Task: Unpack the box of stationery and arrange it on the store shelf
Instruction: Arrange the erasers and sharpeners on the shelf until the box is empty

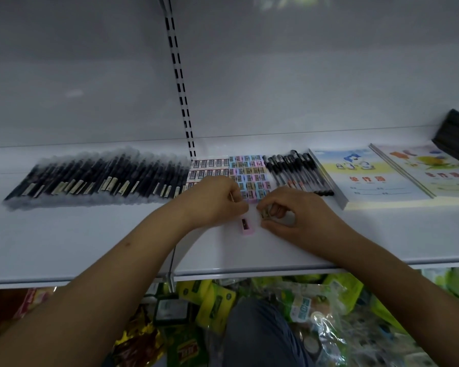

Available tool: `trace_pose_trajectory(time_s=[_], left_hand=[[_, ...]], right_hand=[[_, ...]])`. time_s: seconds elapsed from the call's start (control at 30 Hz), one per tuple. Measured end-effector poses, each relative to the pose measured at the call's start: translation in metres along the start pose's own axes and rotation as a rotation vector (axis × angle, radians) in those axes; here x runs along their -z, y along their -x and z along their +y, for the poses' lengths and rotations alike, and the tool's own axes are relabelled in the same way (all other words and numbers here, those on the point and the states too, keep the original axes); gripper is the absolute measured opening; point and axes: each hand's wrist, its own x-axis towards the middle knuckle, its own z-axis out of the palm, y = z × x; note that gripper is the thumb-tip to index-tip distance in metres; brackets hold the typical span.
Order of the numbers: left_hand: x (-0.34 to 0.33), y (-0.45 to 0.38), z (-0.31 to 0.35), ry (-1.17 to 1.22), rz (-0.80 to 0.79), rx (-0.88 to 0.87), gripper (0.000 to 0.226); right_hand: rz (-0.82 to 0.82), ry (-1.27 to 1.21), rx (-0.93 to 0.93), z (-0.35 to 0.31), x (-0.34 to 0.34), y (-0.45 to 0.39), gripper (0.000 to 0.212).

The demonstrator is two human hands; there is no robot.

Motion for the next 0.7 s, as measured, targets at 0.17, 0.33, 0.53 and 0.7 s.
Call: trace_pose_trajectory(time_s=[0.17,0.33,0.53,0.7], left_hand=[[-0.007,0.033,-0.008,0.11,0.177,-0.208,0.013],[-0.031,0.044,-0.016,0.104,0.209,-0.266,0.021],[-0.028,0.042,-0.033,0.141,0.271,-0.223,0.017],[-0.028,0.038,-0.034,0.144,0.308,-0.216,0.021]], right_hand=[[0.004,-0.033,-0.035,0.0,-0.001,0.0,0.033],[-0.012,-0.05,-0.032,-0.001,0.003,-0.003,0.022],[-0.058,-0.039,-0.055,-0.009,-0.001,-0.023,0.007],[-0.017,0.047,-0.027,-0.008,-0.006,-0.033,0.005]])
